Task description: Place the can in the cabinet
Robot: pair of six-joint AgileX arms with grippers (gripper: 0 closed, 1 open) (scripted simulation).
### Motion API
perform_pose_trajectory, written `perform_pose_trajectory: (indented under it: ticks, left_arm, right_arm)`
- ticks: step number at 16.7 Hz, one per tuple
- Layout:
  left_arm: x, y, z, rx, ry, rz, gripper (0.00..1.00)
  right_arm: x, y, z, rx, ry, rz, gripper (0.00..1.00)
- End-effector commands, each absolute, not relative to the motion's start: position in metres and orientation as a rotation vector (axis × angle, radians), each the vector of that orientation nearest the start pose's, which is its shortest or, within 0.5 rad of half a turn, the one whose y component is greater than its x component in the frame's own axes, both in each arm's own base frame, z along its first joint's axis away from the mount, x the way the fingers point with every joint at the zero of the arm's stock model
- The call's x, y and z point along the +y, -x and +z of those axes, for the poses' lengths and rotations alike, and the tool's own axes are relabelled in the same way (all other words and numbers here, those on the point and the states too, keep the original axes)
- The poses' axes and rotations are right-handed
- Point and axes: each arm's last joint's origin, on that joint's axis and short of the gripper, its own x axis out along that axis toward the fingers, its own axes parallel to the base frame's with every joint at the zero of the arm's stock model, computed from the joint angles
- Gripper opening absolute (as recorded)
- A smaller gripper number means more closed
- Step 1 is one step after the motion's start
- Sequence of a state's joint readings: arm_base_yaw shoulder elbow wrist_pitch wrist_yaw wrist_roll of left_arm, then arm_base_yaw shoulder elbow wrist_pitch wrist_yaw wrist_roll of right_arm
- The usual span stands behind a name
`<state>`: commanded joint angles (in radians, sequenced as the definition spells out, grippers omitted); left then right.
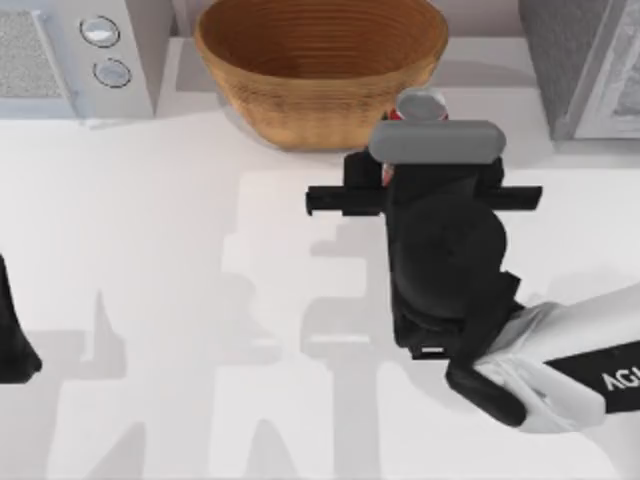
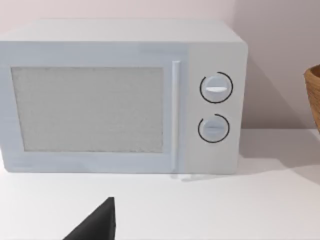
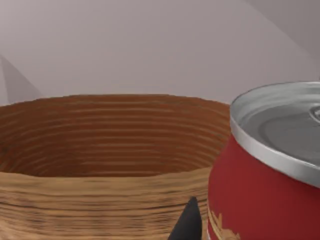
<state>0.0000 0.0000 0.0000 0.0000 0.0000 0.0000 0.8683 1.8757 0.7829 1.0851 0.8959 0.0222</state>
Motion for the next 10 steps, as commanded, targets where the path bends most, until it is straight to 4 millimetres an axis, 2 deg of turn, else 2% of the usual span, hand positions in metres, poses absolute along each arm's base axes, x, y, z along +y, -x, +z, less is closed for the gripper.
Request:
perform_pose_trajectory:
  ticks: [2, 5, 7, 10]
  left_arm:
    - [-0.001, -0.106, 0.16, 0.0, 0.0, 0.0, 1.0]
    - [-0.001, -0.106, 0.16, 0.0, 0.0, 0.0, 1.0]
    - [-0.001, -0.106, 0.16, 0.0, 0.0, 0.0, 1.0]
    - [-0.001, -0.106, 0.16, 0.0, 0.0, 0.0, 1.0]
  right_arm:
    - [0.258, -0.249, 0.164, -0.013, -0.014, -0.01, 0.0]
    - [0.24, -0.255, 0.188, -0.047, -0.05, -0.026, 0.0]
    - [0.218, -0.257, 0.209, -0.065, -0.06, -0.035, 0.0]
    - [0.174, -0.25, 0.234, -0.074, -0.053, -0.043, 0.0]
